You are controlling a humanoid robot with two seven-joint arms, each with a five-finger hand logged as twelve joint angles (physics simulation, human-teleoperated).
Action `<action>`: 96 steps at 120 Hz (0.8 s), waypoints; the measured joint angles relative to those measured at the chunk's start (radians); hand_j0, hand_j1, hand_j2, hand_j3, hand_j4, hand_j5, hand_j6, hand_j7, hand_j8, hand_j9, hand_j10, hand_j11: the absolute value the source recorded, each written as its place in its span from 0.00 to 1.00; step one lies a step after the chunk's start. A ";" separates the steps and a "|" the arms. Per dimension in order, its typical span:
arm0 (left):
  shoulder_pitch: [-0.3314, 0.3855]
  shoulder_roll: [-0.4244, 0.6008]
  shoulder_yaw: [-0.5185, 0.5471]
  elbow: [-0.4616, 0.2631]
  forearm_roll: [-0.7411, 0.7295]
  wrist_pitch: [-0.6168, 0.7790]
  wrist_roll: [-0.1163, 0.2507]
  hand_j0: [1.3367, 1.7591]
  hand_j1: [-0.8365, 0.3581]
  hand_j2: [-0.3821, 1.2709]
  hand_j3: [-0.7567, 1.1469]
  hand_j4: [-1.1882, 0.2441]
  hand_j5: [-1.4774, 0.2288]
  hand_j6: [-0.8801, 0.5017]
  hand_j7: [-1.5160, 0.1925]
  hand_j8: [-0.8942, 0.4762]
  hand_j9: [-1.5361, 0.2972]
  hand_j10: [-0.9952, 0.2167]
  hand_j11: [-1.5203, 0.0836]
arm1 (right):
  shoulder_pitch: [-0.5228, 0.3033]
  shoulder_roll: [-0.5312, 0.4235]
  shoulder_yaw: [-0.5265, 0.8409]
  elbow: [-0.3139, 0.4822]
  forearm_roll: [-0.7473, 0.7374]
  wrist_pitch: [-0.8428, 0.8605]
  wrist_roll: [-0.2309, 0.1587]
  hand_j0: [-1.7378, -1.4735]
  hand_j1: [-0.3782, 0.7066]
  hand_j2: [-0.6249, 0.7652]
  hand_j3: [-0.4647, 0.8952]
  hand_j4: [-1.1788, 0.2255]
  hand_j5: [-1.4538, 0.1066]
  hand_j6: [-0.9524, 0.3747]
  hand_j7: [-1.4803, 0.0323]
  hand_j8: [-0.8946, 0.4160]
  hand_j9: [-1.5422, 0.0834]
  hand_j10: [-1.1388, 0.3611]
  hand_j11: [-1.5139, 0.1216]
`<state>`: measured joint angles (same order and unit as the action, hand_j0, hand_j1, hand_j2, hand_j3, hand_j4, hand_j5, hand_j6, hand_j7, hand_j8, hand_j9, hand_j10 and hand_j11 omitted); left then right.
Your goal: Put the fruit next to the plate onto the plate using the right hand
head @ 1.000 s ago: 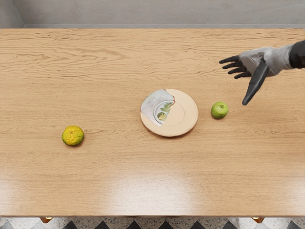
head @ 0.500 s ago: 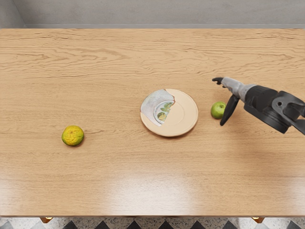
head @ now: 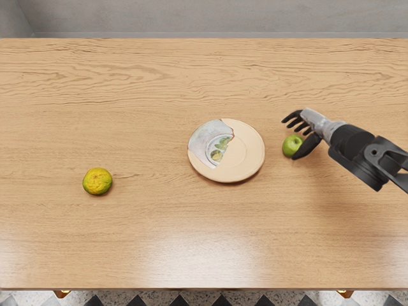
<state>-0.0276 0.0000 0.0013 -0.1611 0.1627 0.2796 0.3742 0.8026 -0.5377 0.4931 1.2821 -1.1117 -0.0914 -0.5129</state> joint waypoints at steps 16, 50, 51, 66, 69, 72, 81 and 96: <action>0.001 0.000 0.000 0.000 0.000 0.000 0.000 0.76 0.99 0.23 0.40 0.83 0.87 0.64 0.89 0.65 0.84 0.82 0.95 | -0.013 -0.001 0.000 0.002 0.000 0.003 0.000 0.31 0.48 0.37 0.34 0.55 0.58 0.40 0.62 0.37 0.61 0.48 0.59; 0.000 0.000 0.000 0.000 0.000 0.000 0.000 0.76 0.99 0.23 0.40 0.83 0.87 0.64 0.89 0.65 0.84 0.82 0.95 | -0.014 -0.017 0.014 0.011 0.001 0.025 0.000 0.31 0.59 0.54 0.34 0.42 0.44 0.35 0.47 0.36 0.47 0.37 0.45; 0.000 0.000 0.000 0.000 0.000 0.000 0.000 0.76 0.99 0.23 0.40 0.83 0.87 0.64 0.89 0.65 0.84 0.82 0.95 | -0.014 -0.018 0.014 0.011 0.001 0.025 0.000 0.31 0.59 0.54 0.34 0.42 0.43 0.35 0.47 0.36 0.47 0.37 0.45; 0.000 0.000 0.000 0.000 0.000 0.000 0.000 0.76 0.99 0.23 0.40 0.83 0.87 0.64 0.89 0.65 0.84 0.82 0.95 | -0.007 -0.037 0.031 0.016 0.040 0.067 0.004 0.31 0.60 0.60 0.34 0.39 0.40 0.35 0.44 0.36 0.44 0.34 0.42; 0.000 0.000 0.000 0.000 0.000 0.000 0.000 0.76 0.99 0.23 0.40 0.83 0.87 0.64 0.89 0.65 0.84 0.82 0.95 | -0.006 -0.041 0.034 0.018 0.047 0.076 0.005 0.31 0.60 0.61 0.34 0.39 0.39 0.35 0.43 0.36 0.43 0.34 0.42; 0.000 0.000 0.000 0.000 0.000 0.000 0.000 0.76 0.99 0.23 0.40 0.83 0.87 0.64 0.89 0.65 0.84 0.82 0.95 | -0.005 -0.044 0.042 0.020 0.053 0.089 0.005 0.31 0.60 0.62 0.34 0.39 0.39 0.34 0.43 0.35 0.43 0.34 0.41; 0.000 0.000 0.000 0.000 0.000 0.000 0.000 0.76 0.99 0.23 0.40 0.83 0.87 0.64 0.89 0.65 0.84 0.82 0.95 | -0.002 -0.051 0.069 0.033 0.078 0.131 0.006 0.31 0.60 0.62 0.34 0.38 0.38 0.34 0.42 0.35 0.42 0.33 0.40; 0.000 0.000 0.000 0.000 0.000 0.000 0.000 0.76 0.99 0.23 0.40 0.83 0.87 0.64 0.89 0.65 0.84 0.82 0.95 | 0.009 -0.055 0.091 0.057 0.127 0.174 0.007 0.31 0.59 0.62 0.34 0.38 0.36 0.35 0.41 0.36 0.40 0.34 0.39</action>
<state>-0.0276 0.0000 0.0014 -0.1611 0.1627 0.2796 0.3743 0.8120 -0.5927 0.5838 1.3393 -0.9843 0.0821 -0.5056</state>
